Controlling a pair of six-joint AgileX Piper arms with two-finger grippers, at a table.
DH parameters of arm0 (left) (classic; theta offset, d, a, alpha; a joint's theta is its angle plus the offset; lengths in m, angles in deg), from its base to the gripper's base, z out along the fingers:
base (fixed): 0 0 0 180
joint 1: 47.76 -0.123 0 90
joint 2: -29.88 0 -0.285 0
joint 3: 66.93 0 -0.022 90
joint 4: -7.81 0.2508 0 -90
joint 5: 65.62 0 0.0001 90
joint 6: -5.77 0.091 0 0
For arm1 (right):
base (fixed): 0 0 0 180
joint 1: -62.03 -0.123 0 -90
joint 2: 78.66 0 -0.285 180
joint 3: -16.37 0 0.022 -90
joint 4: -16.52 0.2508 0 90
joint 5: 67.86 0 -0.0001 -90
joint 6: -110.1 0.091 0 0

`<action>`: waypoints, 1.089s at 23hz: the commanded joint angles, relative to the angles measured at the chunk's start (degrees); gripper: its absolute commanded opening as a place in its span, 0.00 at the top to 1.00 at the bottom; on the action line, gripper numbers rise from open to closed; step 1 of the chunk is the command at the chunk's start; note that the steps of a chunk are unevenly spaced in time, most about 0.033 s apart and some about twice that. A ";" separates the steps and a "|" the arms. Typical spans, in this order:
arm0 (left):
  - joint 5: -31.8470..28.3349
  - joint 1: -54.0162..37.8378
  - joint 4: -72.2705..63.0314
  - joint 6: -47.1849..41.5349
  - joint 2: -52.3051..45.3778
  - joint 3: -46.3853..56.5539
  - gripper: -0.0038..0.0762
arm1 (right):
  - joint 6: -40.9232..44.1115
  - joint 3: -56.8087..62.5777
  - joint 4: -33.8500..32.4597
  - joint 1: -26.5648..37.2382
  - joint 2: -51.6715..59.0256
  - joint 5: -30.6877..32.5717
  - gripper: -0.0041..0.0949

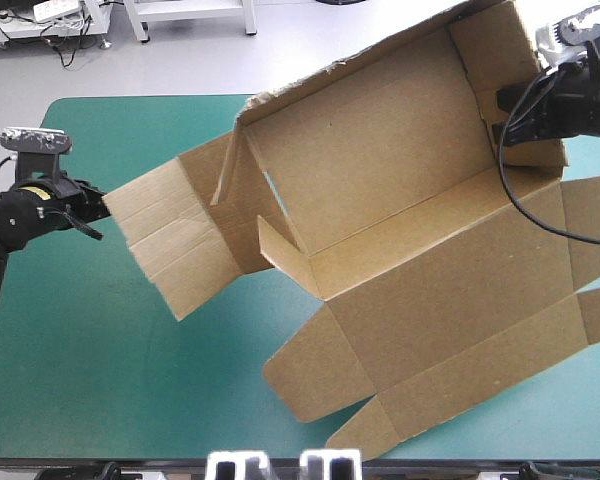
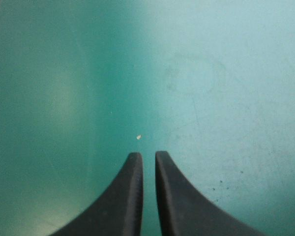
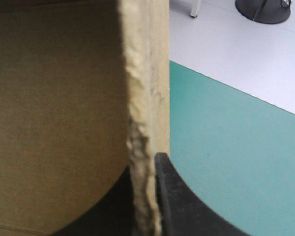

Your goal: Fold the box

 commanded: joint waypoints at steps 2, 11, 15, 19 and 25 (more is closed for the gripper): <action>-8.56 0.02 -3.77 0.64 1.58 7.33 0.83 | -0.54 -4.74 10.42 0.43 1.85 0.54 0.98; 1.59 0.02 -55.31 42.19 2.72 11.62 0.83 | 0.98 -8.13 9.69 0.43 -1.93 0.19 0.98; 14.76 0.02 -69.37 48.10 2.72 10.53 0.72 | 2.24 -8.13 9.91 0.43 -4.99 -0.44 0.98; 27.54 0.02 -78.05 51.37 2.72 8.86 0.55 | 2.24 -8.13 9.69 0.43 -7.25 0.46 0.98; 30.78 0.02 -81.16 50.22 0.23 7.03 0.48 | 3.12 -8.13 4.97 0.43 -8.42 -1.06 0.98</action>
